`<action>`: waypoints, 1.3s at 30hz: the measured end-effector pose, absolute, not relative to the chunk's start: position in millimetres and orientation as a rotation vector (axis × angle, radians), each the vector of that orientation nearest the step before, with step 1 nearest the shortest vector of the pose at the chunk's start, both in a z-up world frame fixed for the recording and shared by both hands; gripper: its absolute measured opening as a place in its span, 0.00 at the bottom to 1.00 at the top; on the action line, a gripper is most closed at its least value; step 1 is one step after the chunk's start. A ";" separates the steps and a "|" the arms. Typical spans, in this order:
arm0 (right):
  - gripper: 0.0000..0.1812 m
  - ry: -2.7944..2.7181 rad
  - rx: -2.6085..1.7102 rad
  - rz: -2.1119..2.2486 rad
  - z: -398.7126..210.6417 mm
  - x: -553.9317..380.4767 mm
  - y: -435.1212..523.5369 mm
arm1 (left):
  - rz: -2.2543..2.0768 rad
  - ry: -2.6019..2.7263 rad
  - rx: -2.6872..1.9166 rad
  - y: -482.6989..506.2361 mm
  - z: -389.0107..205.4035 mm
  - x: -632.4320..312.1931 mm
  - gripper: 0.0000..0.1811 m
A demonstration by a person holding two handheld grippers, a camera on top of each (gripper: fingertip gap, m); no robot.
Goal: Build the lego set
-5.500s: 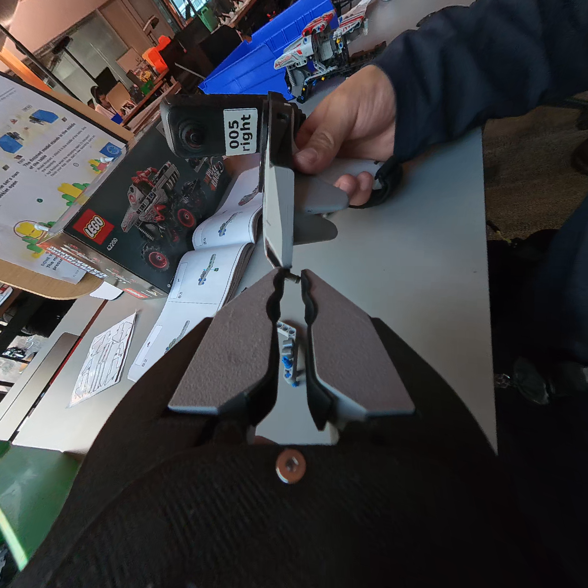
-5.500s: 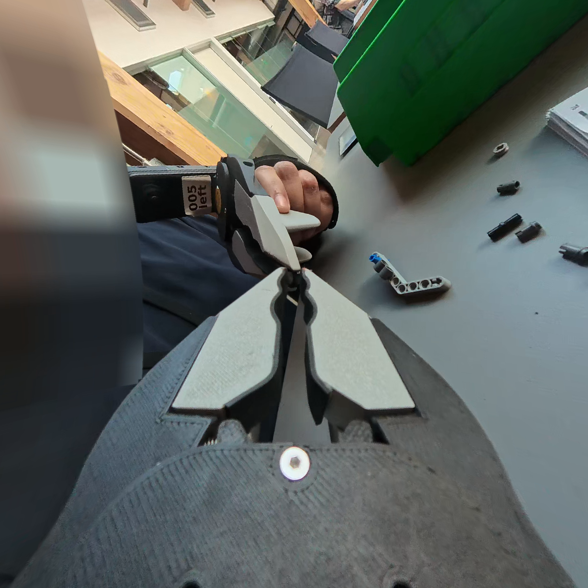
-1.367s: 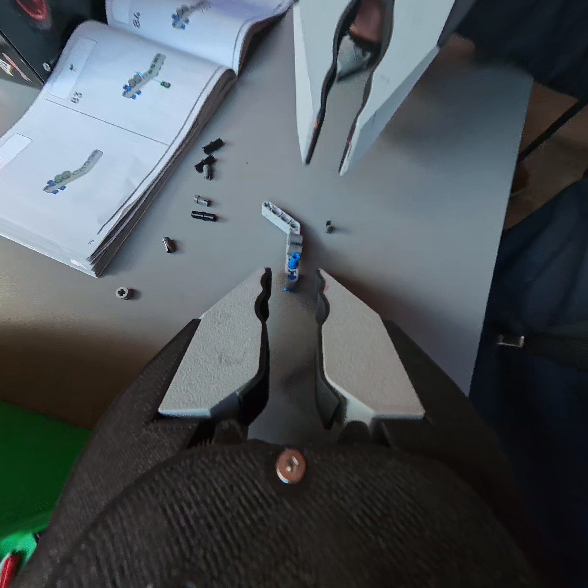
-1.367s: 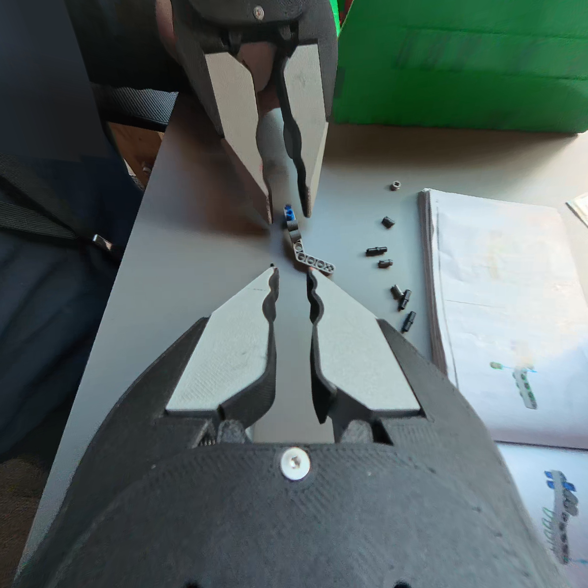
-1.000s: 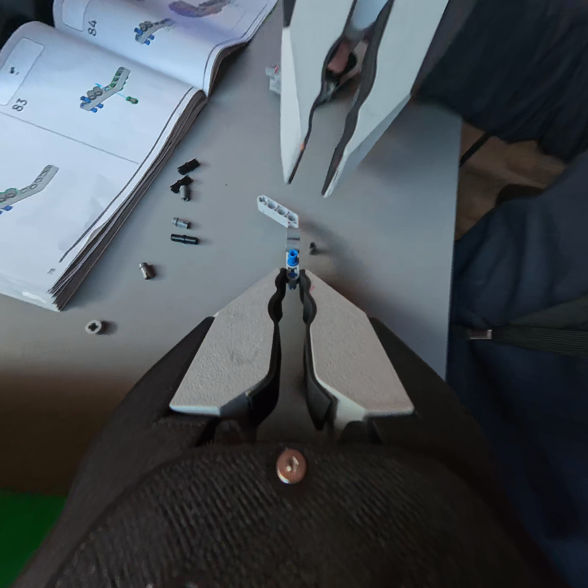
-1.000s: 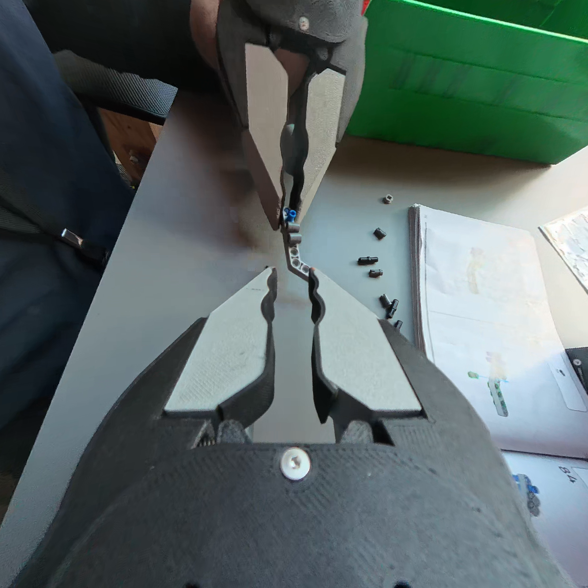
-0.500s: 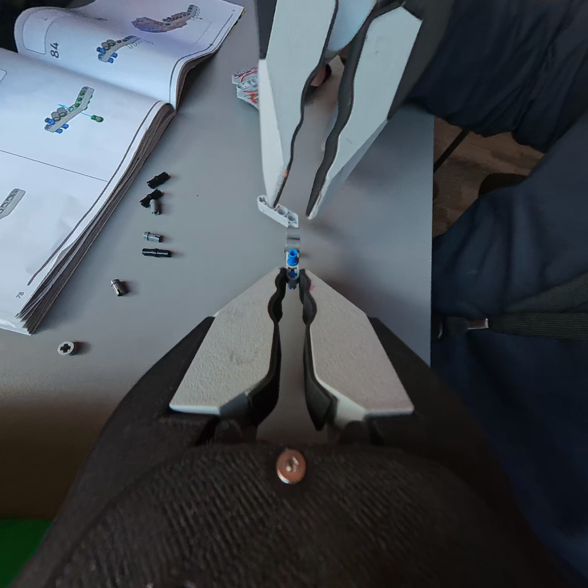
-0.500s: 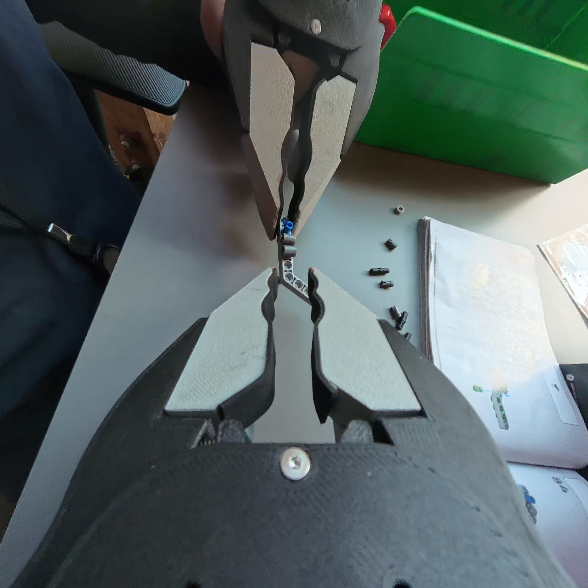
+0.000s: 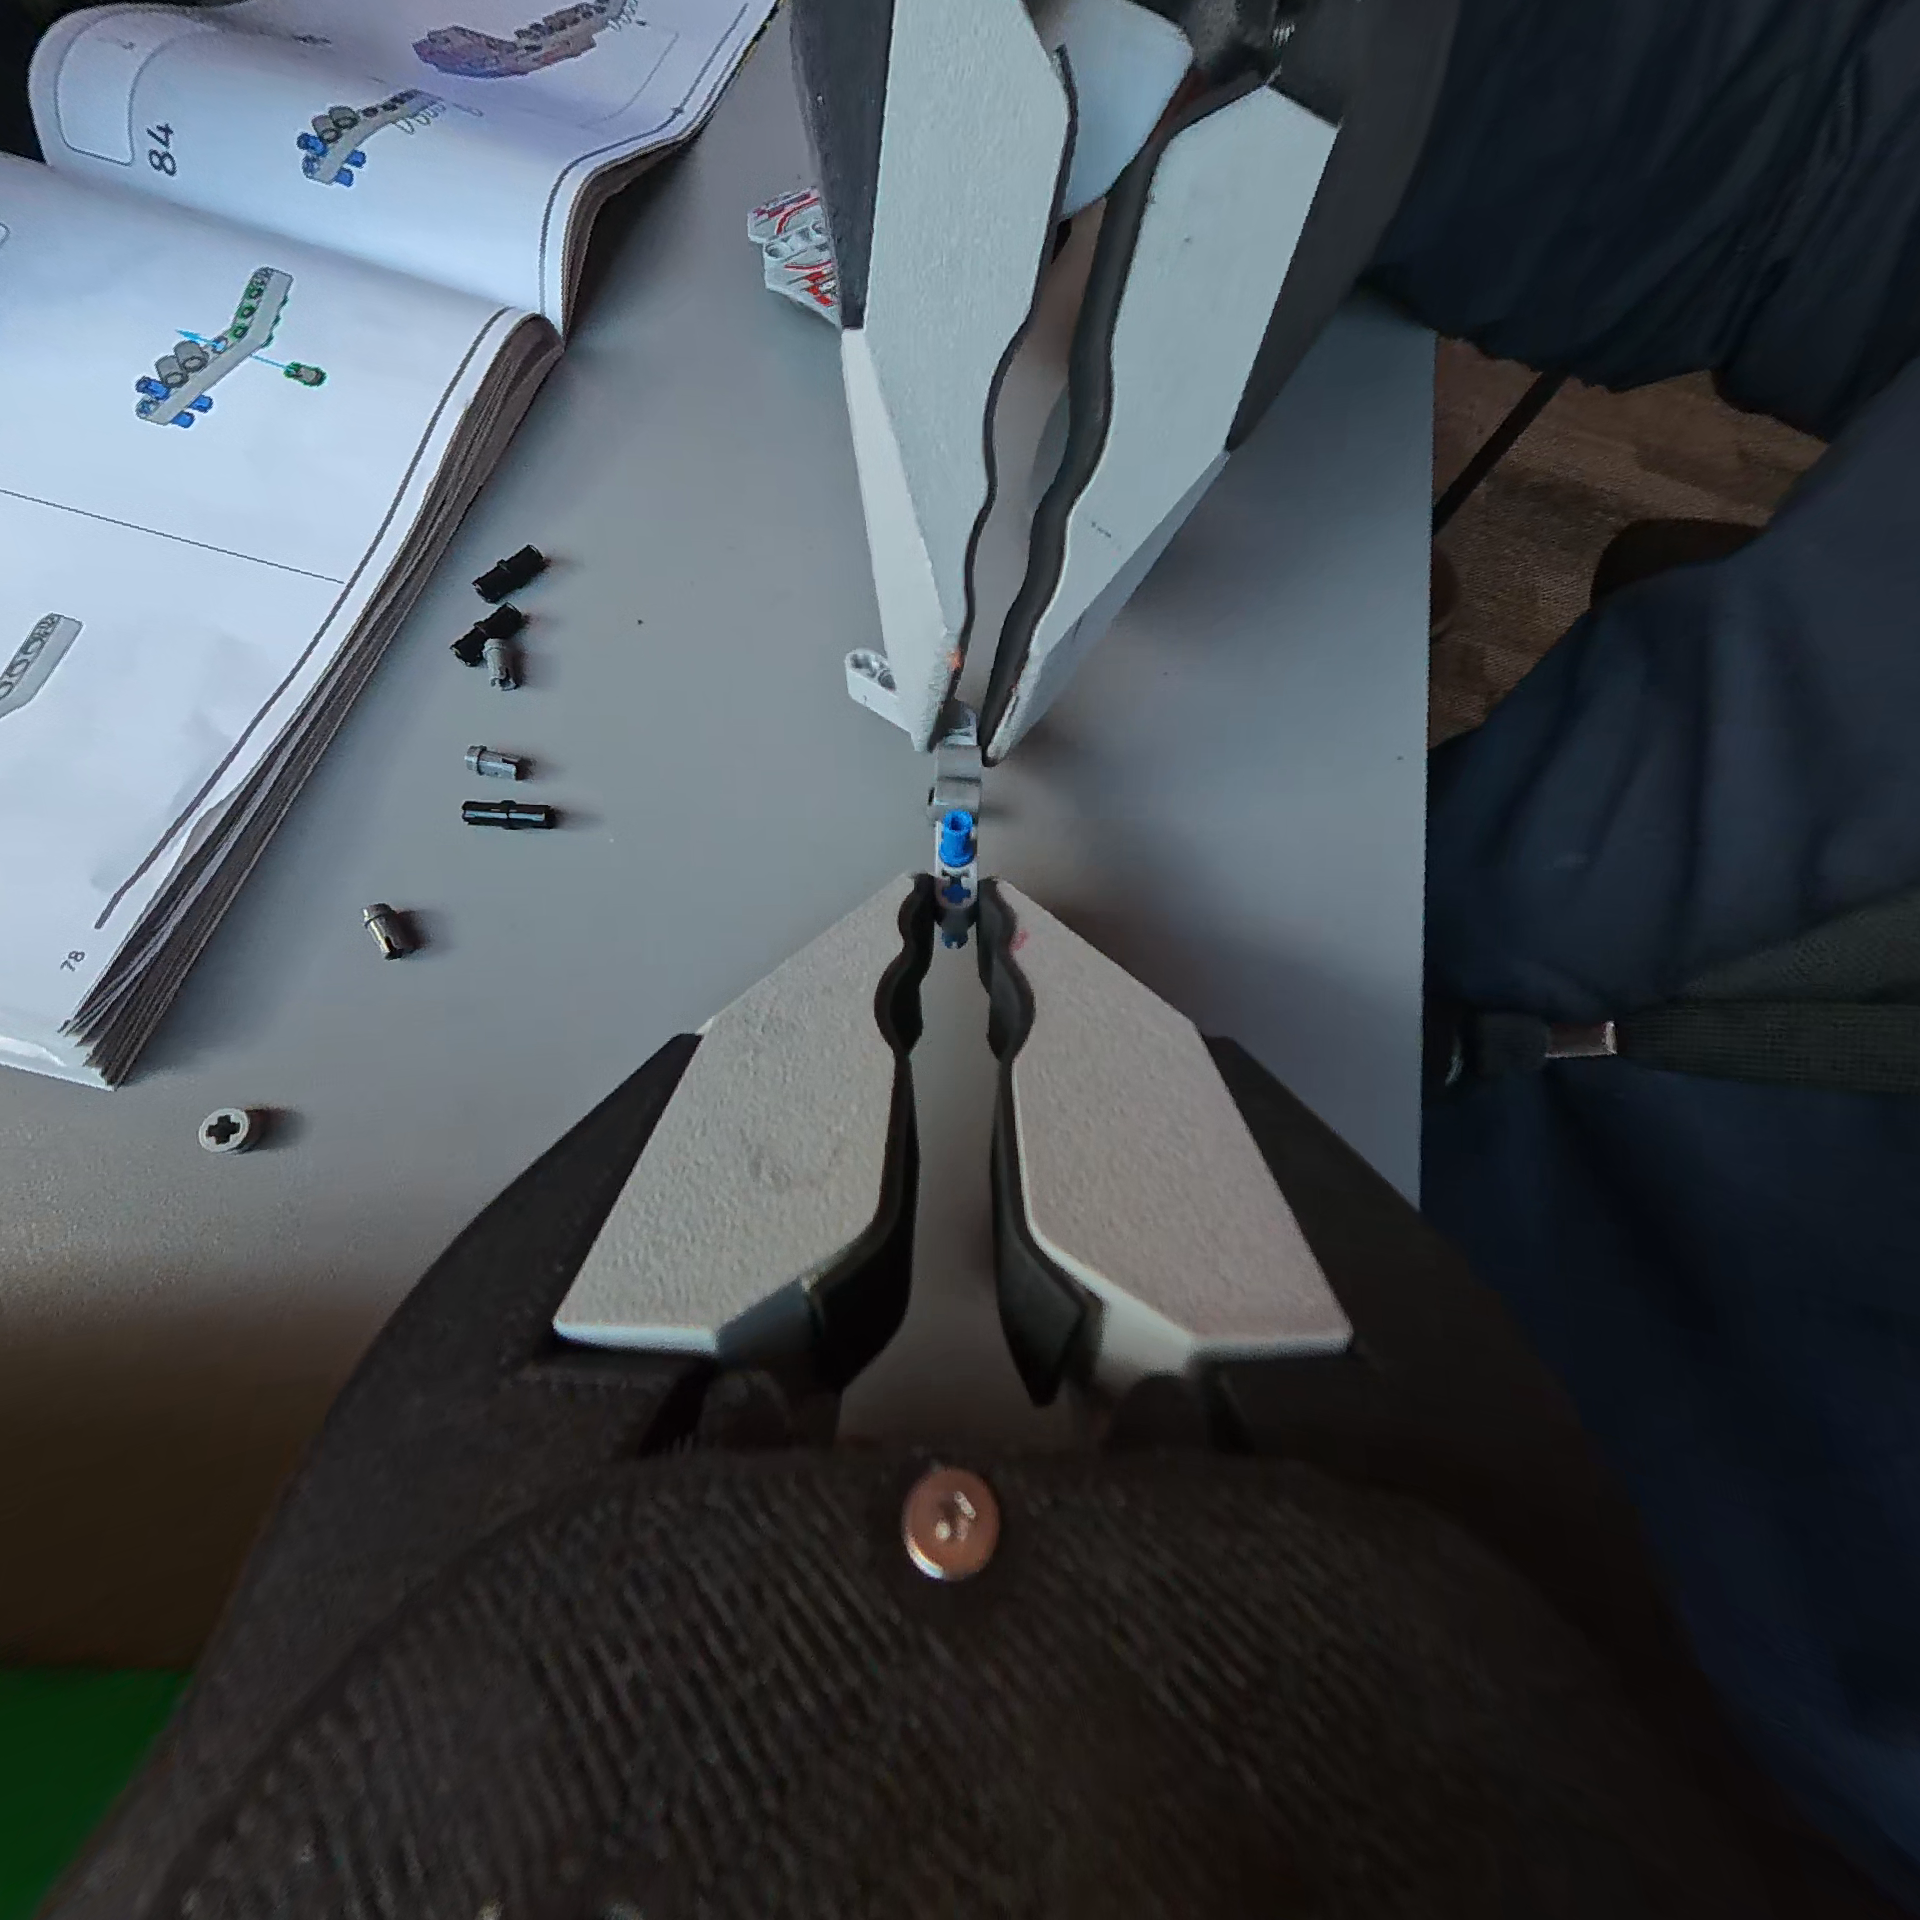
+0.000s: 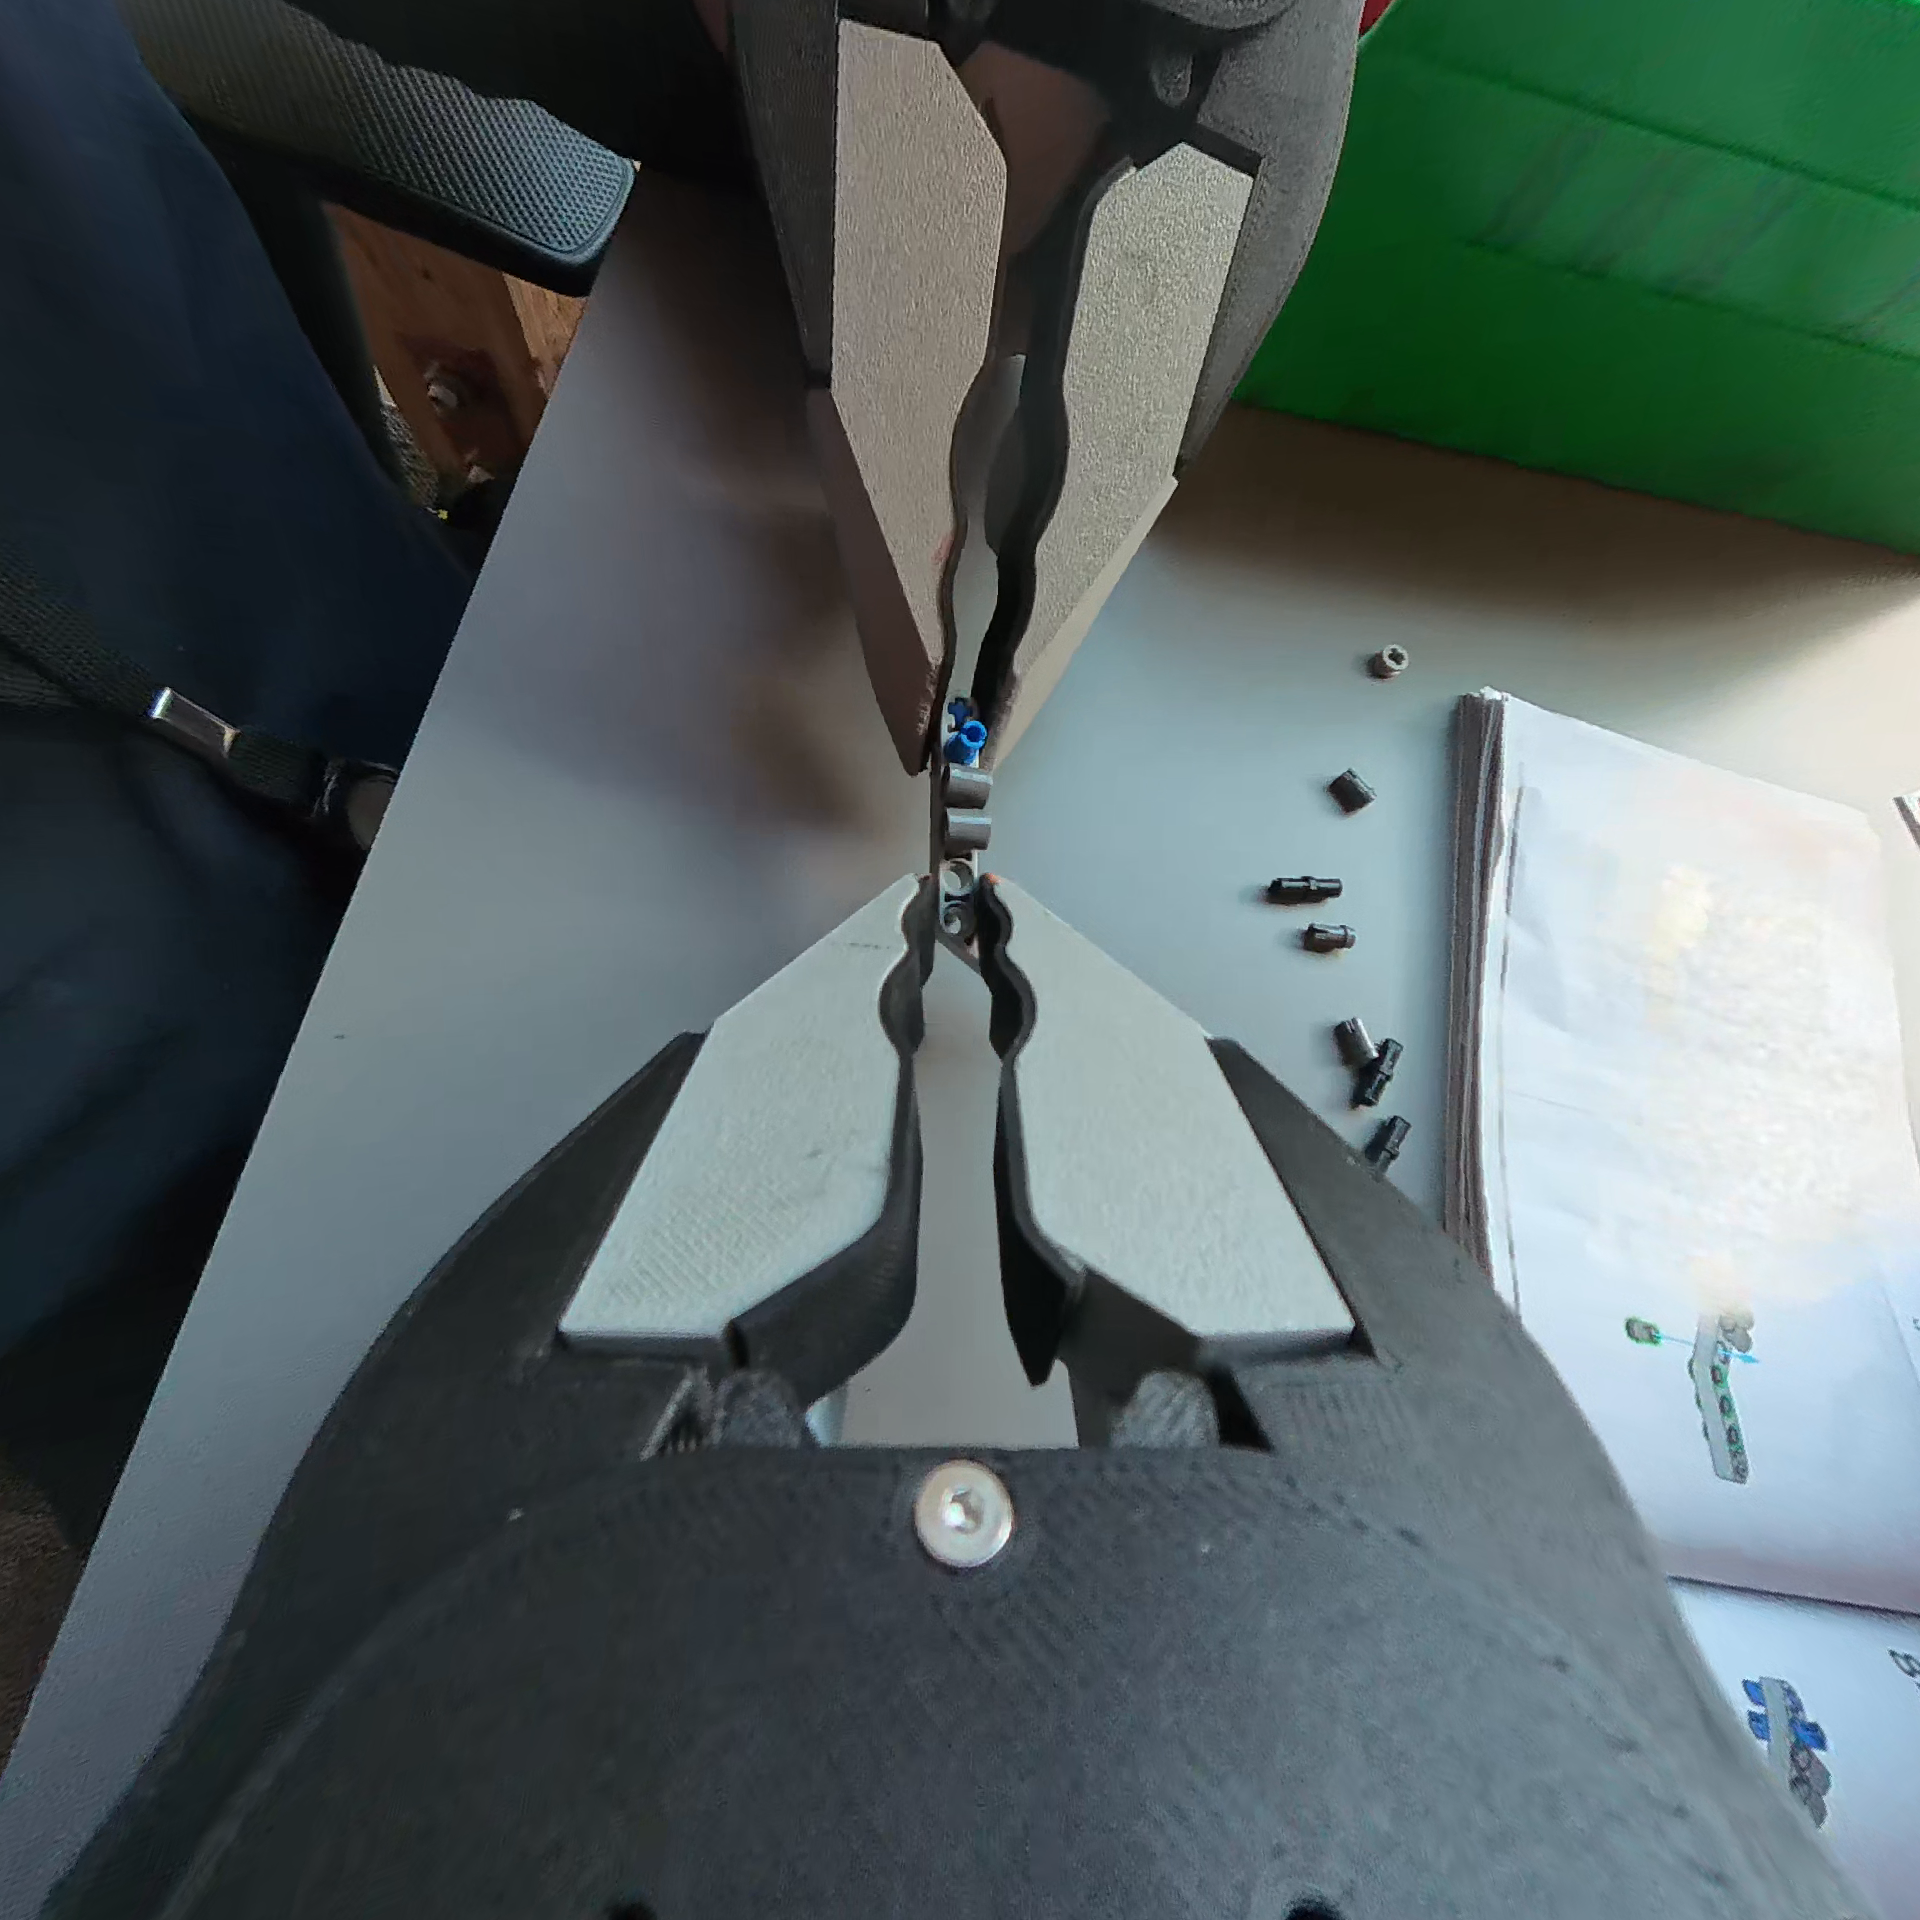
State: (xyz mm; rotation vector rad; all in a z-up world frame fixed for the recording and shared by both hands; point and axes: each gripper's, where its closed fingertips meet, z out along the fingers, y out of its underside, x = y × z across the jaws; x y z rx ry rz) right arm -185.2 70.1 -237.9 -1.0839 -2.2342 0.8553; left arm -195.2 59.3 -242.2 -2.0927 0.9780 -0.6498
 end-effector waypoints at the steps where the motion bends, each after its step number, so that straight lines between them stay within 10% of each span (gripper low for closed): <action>1: 0.02 -2.232 -1.084 0.854 -236.8 -185.4 70.1 | -0.652 0.975 -2.094 59.5 -242.1 -195.3 0.03; 39: 0.02 -2.085 -1.123 1.039 -223.5 -186.5 70.0 | -0.758 0.942 -2.067 63.8 -235.4 -188.7 0.03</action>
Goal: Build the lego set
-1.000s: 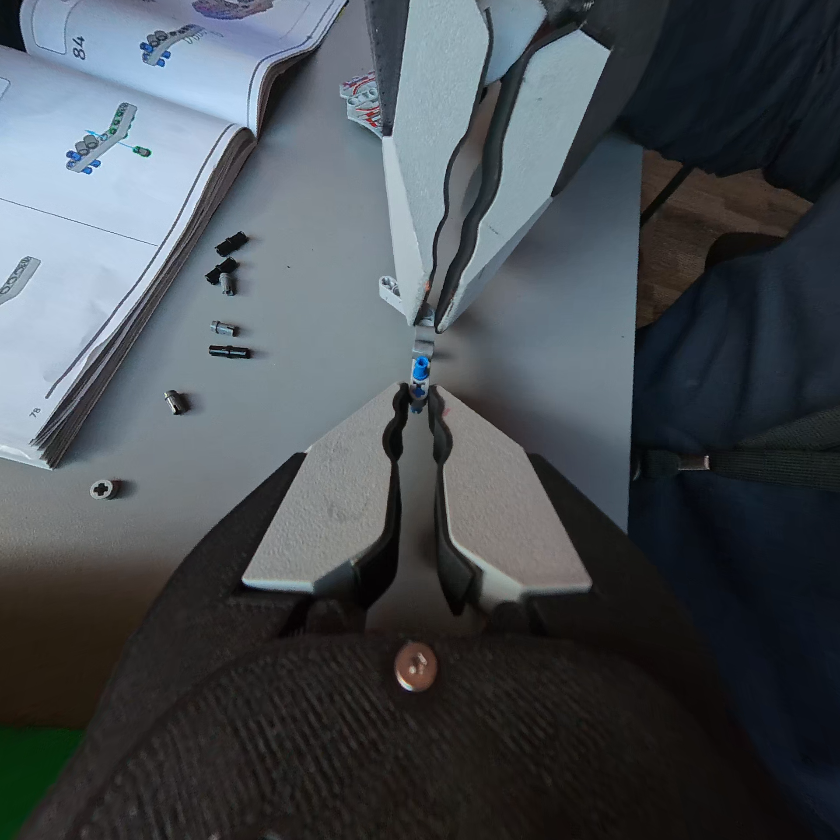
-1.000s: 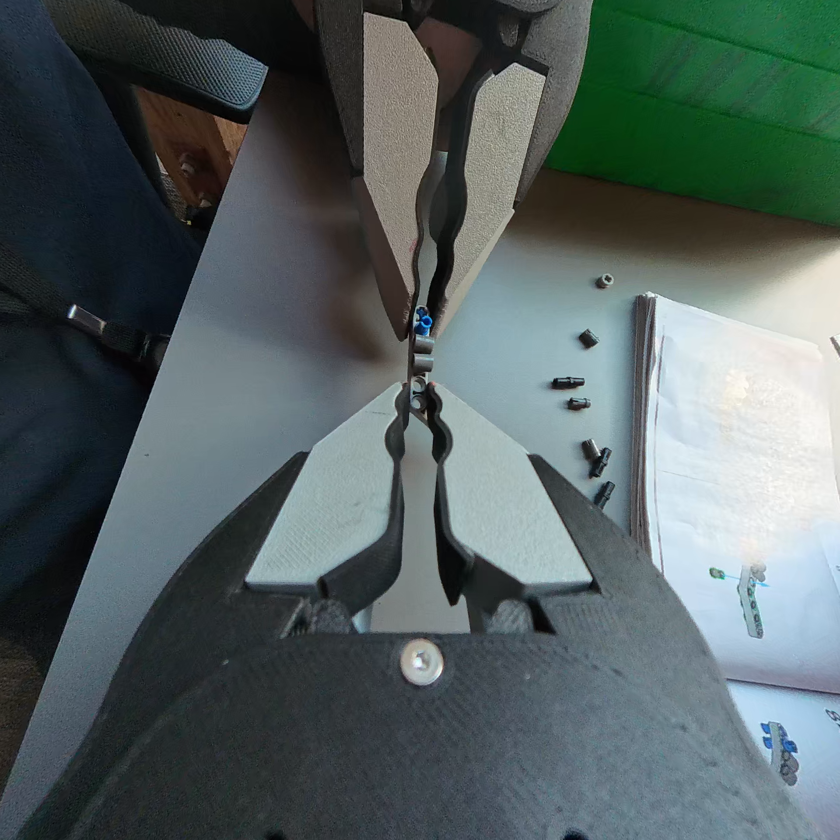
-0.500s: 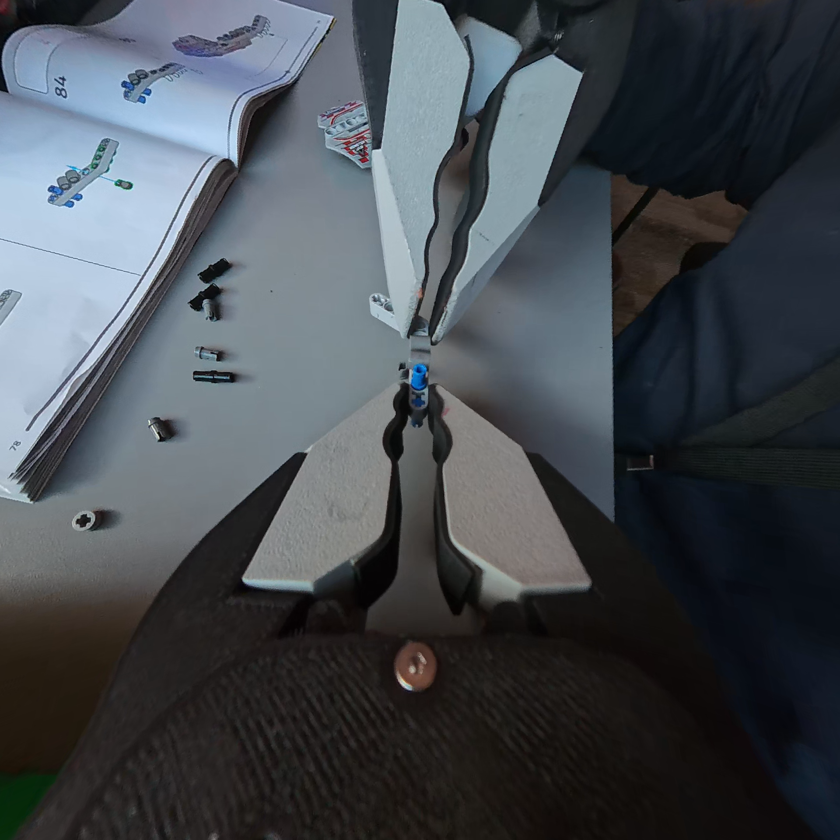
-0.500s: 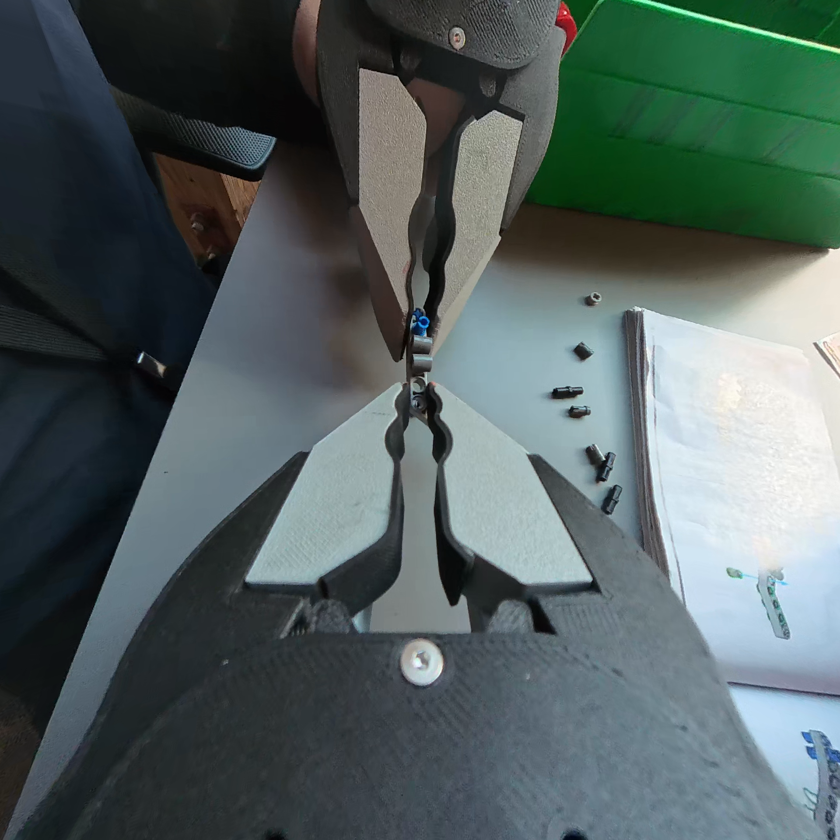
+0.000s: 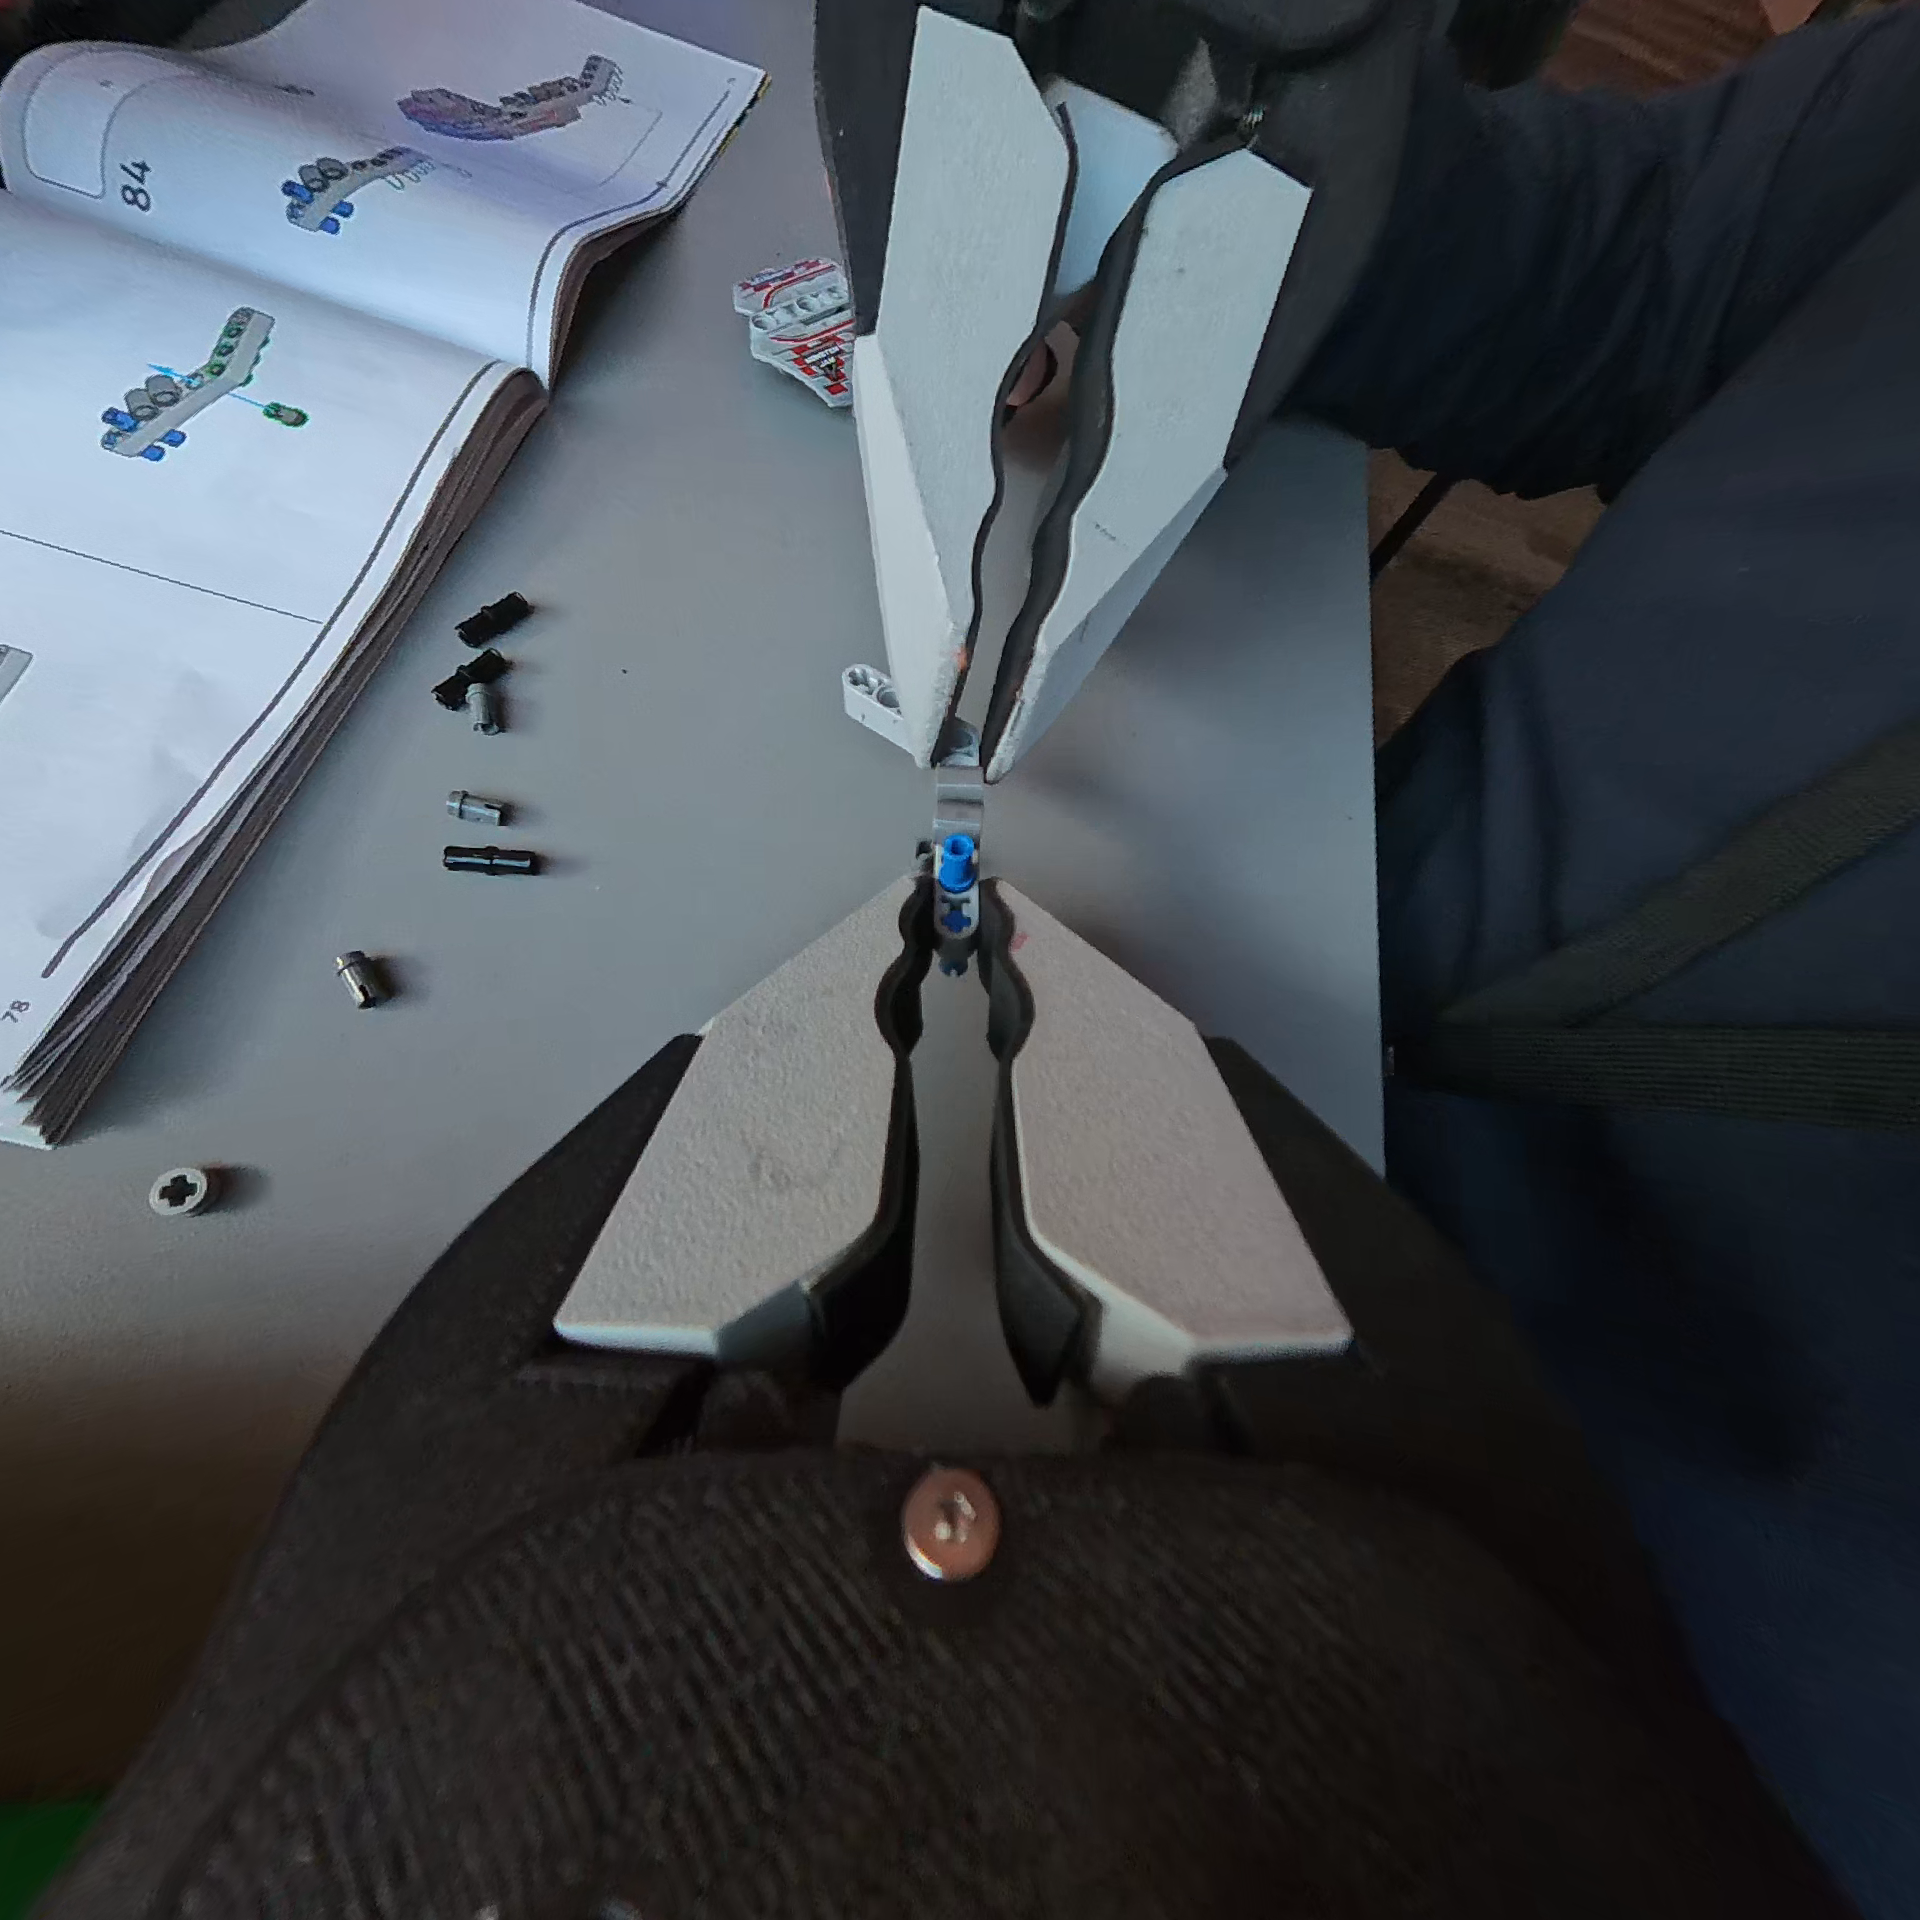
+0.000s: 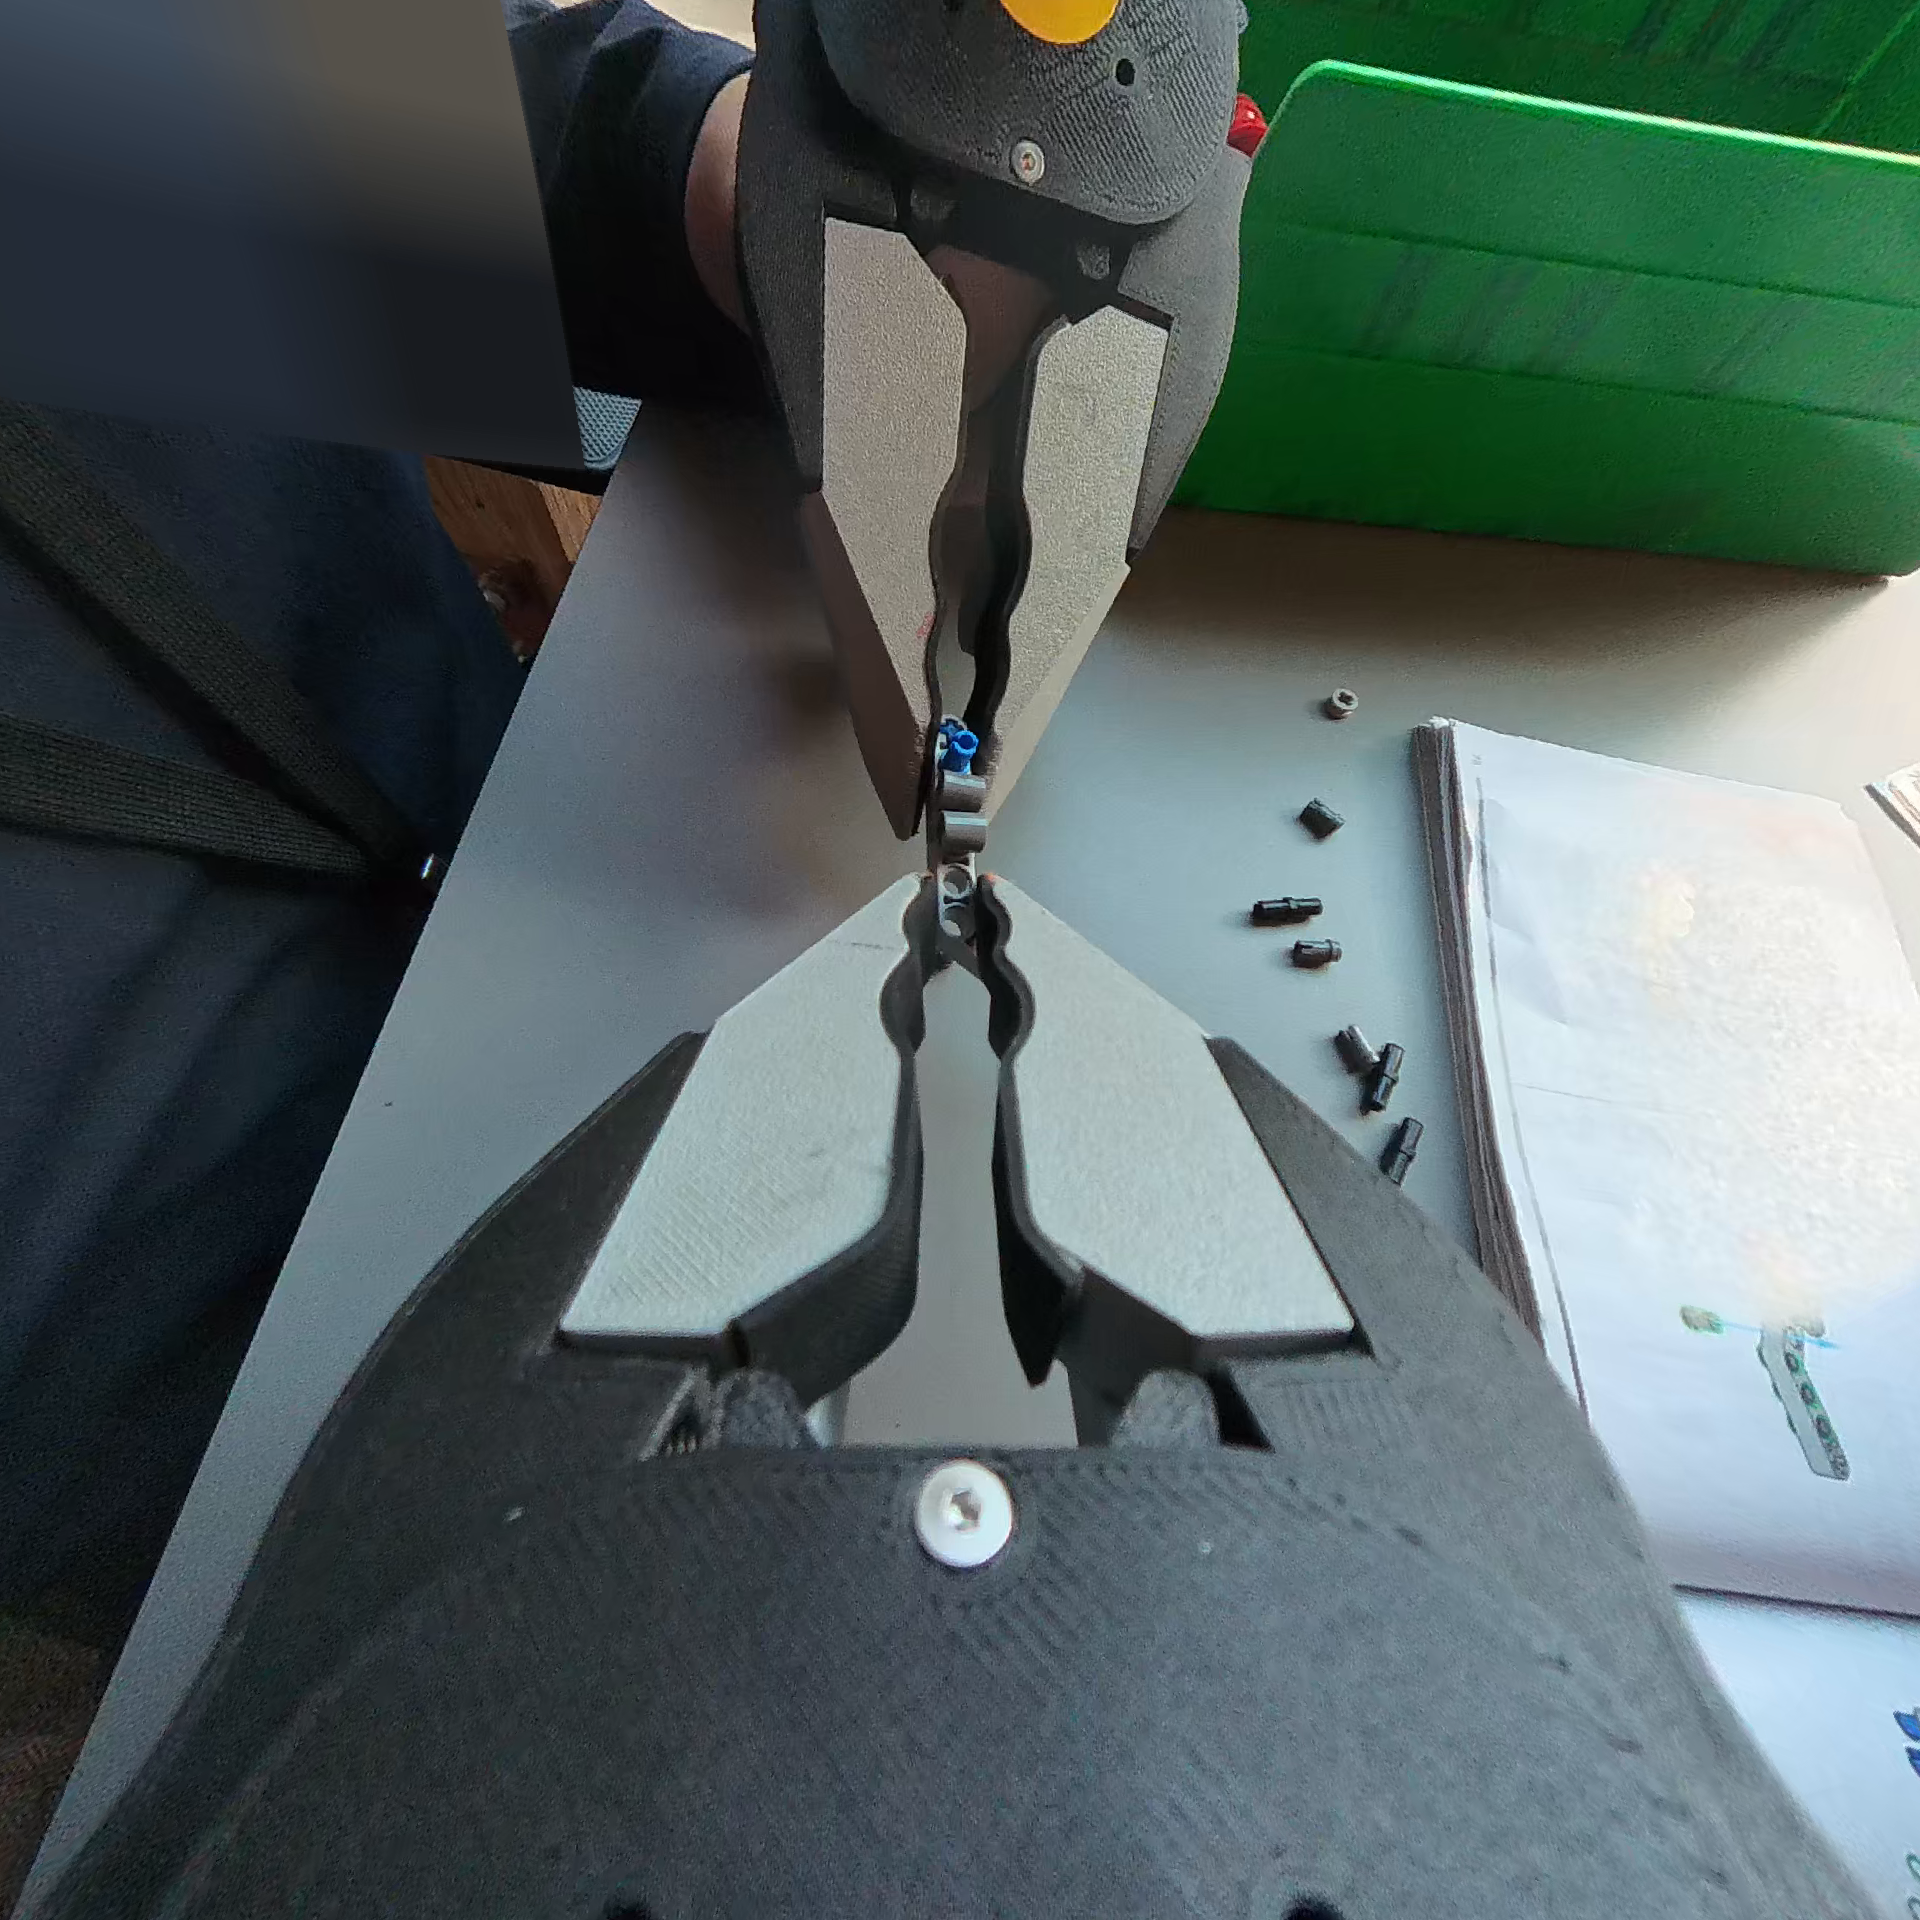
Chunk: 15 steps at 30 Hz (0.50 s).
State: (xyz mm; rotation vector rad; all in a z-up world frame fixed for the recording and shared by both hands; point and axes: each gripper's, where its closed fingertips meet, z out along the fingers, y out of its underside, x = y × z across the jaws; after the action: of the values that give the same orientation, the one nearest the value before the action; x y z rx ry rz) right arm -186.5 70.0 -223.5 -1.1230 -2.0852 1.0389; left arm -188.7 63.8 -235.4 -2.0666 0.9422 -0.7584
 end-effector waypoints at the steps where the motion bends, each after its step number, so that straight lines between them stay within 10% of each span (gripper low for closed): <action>1: 0.02 -2.085 -1.125 1.042 -223.5 -186.5 69.9 | -0.759 0.943 -2.066 63.8 -235.3 -188.5 0.03; 15: 0.07 -2.005 -0.925 0.721 -215.3 -191.0 84.3 | -1.062 0.688 -2.053 69.2 -217.5 -187.6 0.03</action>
State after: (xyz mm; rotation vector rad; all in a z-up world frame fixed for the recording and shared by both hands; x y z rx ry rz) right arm -191.0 84.3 -215.3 -0.9254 -2.0053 0.7209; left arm -187.6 69.2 -217.5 -2.0526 0.6883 -1.0621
